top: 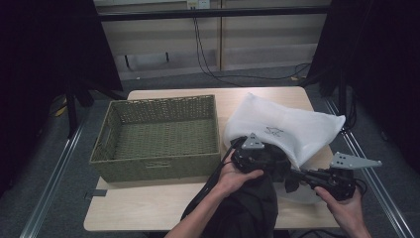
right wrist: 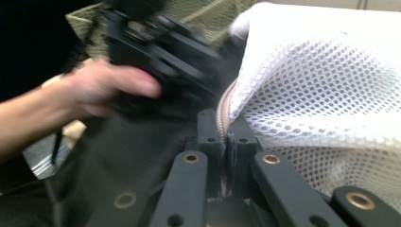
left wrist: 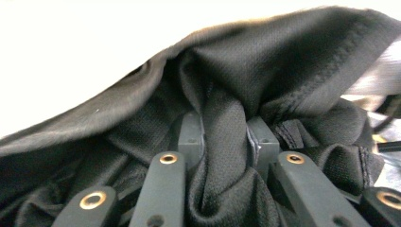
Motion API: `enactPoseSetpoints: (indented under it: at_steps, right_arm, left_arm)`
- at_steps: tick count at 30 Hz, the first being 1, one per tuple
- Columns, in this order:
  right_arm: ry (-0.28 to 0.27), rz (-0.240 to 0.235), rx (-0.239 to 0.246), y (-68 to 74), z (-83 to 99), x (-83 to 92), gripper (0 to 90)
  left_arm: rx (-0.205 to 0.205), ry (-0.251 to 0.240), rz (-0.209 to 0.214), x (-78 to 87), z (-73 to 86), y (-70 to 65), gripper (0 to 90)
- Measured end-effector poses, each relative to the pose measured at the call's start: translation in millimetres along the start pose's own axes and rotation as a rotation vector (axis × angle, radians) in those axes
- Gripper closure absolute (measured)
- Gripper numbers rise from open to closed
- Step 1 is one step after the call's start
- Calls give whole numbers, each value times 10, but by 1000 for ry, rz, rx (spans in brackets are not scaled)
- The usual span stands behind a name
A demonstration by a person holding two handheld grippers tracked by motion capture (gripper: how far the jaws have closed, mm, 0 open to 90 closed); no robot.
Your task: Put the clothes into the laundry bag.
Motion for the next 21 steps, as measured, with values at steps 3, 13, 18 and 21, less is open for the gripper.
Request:
enactPoseSetpoints:
  at_steps: [3, 13, 18, 21]
  right_arm:
    - [-11, -28, 4, 98, -57, -7, 873]
    - [37, -5, -34, -30, 272, -41, 874]
    - [61, 47, -88, -250, 541, -28, 872]
    - [63, 70, -83, -299, 595, -24, 868]
  left_arm:
    - [21, 18, -58, -155, 80, 19, 726]
    - [25, -19, -66, -256, 115, 6, 620]
    - [7, -50, -3, -91, 79, -106, 468]
    - [3, -77, 18, 71, 50, -158, 441]
Point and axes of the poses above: each handheld gripper's, and its own axes: x roughly backward along the jaws, z roughly out of its underside, y roughly to its left, the point moved 8 cm from there along -x, roughly forward along the jaws, and after that the axes turned 13 degrees about -y, right-handed, at the moved point
